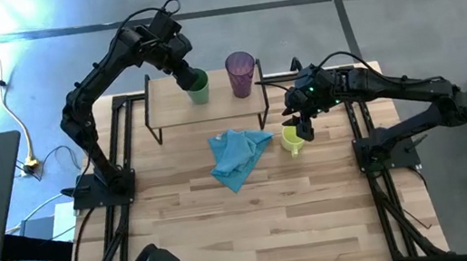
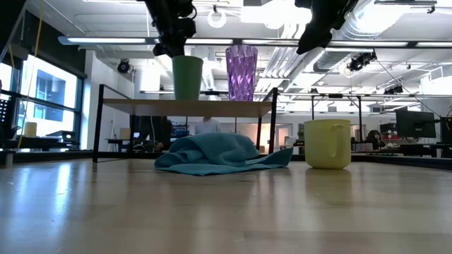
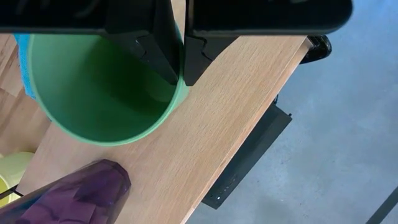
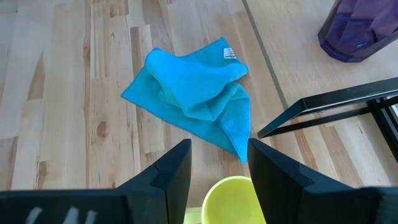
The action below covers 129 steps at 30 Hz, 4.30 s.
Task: Stack small to large cups/mugs on shelf
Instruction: Put the green cup on the shelf, then put the yellow mug on the shelf
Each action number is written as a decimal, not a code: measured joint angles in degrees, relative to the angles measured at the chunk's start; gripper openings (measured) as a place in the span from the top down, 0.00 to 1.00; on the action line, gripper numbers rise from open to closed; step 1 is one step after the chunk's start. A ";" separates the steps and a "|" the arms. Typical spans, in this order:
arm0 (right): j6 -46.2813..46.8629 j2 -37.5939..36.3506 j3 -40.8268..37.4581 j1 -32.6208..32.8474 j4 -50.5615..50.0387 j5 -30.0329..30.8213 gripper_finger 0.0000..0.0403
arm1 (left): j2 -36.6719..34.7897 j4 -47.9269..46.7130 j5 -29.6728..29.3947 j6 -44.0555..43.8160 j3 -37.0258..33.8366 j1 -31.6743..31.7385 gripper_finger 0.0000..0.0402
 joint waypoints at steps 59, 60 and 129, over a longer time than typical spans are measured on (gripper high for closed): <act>-0.09 0.00 0.00 0.01 -2.25 0.01 0.63 | -4.18 2.84 -6.49 0.04 0.00 0.00 0.86; -0.11 0.00 0.00 0.01 -2.23 0.01 0.63 | -5.04 2.80 -6.47 0.04 0.00 0.00 0.86; -6.90 -0.84 0.00 -0.16 37.70 0.05 0.63 | -65.02 -5.77 0.55 -7.50 -28.31 -16.13 0.86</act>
